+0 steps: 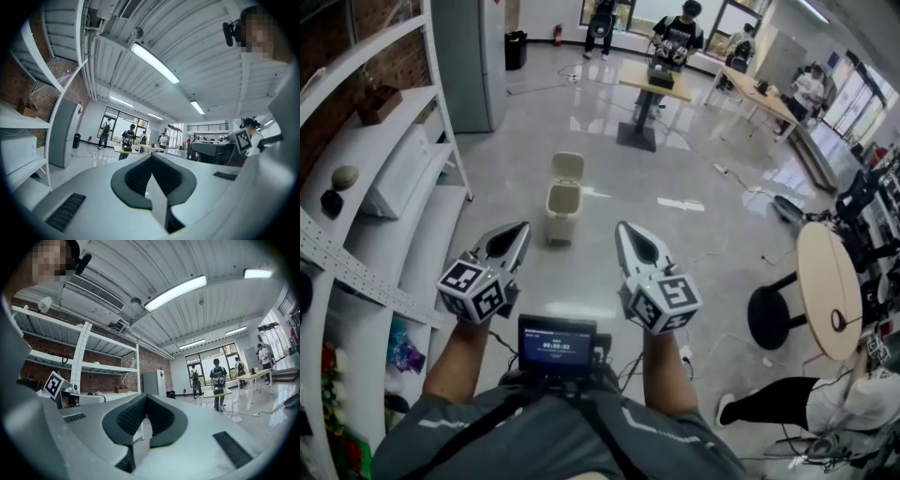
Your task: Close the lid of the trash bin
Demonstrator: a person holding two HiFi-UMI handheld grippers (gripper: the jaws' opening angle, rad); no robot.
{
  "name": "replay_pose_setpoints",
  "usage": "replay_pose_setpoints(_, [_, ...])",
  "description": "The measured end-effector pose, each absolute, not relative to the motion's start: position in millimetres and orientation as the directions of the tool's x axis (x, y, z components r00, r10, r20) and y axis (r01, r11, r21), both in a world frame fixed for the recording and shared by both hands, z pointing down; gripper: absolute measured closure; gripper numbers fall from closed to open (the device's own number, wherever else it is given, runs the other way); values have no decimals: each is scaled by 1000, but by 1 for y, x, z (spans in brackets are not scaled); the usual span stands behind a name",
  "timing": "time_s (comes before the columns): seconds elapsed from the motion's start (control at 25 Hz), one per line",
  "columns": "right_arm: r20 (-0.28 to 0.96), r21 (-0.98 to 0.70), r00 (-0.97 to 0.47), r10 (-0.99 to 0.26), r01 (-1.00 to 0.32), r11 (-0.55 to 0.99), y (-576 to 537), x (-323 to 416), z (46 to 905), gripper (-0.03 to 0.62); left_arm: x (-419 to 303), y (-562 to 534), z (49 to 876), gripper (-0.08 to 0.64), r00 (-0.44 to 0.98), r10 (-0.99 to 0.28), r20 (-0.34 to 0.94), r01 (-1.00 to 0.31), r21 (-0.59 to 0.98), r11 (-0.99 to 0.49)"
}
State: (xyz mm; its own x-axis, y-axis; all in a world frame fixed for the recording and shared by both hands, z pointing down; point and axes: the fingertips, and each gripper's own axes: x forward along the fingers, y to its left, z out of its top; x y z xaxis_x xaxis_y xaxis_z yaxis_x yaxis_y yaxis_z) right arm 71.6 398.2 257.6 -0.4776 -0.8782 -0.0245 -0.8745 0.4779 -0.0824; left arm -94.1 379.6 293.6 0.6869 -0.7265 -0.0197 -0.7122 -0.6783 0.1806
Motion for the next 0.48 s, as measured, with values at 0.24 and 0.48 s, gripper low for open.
replay_pose_setpoints(0.24, [-28, -88, -490, -871, -867, 490, 363, 95, 253, 580, -72, 348, 294, 565, 673, -739, -14, -724, 188, -663])
replay_pose_setpoints(0.48, [-21, -117, -499, -867, -859, 498, 323, 101, 263, 580, -62, 309, 301, 565, 678, -735, 10, -723, 188, -664])
